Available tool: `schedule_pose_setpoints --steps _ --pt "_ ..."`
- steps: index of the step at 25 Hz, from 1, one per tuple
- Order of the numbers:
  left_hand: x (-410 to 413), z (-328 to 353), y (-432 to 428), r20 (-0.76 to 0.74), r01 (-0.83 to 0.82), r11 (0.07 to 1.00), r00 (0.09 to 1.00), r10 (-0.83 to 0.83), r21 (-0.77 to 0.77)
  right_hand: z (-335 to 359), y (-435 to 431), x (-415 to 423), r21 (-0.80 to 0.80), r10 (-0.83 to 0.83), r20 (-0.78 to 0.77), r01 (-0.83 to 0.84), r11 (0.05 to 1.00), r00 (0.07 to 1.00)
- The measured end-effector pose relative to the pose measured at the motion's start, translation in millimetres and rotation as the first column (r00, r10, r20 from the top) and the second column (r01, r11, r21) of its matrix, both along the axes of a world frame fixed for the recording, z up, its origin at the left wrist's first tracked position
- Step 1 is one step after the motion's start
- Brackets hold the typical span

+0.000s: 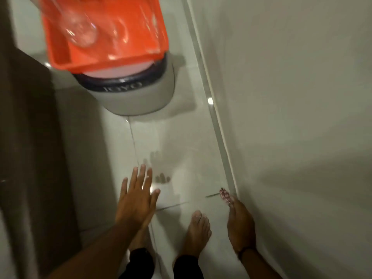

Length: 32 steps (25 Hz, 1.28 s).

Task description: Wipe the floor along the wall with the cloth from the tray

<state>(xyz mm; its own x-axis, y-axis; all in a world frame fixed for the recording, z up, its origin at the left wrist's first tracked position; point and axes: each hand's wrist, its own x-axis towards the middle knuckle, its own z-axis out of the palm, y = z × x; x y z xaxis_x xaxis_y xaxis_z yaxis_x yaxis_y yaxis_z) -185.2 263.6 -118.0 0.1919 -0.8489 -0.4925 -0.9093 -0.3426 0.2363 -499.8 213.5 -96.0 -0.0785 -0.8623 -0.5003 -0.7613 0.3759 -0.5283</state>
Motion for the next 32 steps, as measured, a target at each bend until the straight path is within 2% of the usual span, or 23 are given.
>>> schedule_pose_setpoints --steps 5,8,11,14,19,23,28,30,32 --pt "22.4 109.9 -67.0 0.058 -0.081 0.993 0.995 0.085 -0.081 109.3 -108.1 84.6 -0.207 0.199 0.084 -0.178 0.962 0.976" --pt "52.8 152.2 -131.5 0.068 -0.145 0.968 0.984 0.162 -0.206 154.4 -188.2 154.3 -0.323 0.283 0.093 -0.24 0.915 0.955" --pt "90.0 165.3 -189.5 0.064 -0.157 0.94 0.981 0.185 -0.302 182.2 -266.2 233.2 -0.407 0.36 0.084 -0.298 0.863 0.929" --pt "125.3 156.1 -235.2 0.065 -0.146 0.939 0.983 0.174 -0.311 184.3 -326.2 307.4 -0.455 0.45 0.017 -0.394 0.798 0.893" --pt "175.6 124.9 -270.2 0.053 -0.123 0.961 0.989 0.14 -0.249 139.2 -390.8 412.8 -0.407 0.569 -0.168 -0.582 0.704 0.805" --pt "188.7 102.2 -262.1 0.1 -0.085 0.963 0.989 0.113 -0.254 98.2 -414.9 437.3 -0.23 0.592 -0.393 -0.699 0.678 0.704" --pt "187.4 103.1 -252.9 0.081 -0.094 0.944 0.989 0.125 -0.316 81.4 -378.4 433.5 -0.002 0.673 -0.355 -0.721 0.693 0.649" --pt "181.0 119.6 -250.9 0.09 -0.086 0.938 0.988 0.122 -0.335 102.2 -375.4 435.8 -0.011 0.674 -0.312 -0.712 0.702 0.67" --pt "164.4 184.9 -244.6 0.105 -0.052 0.91 0.989 0.104 -0.41 173.5 -371.6 408.6 -0.093 0.666 -0.3 -0.716 0.692 0.683"
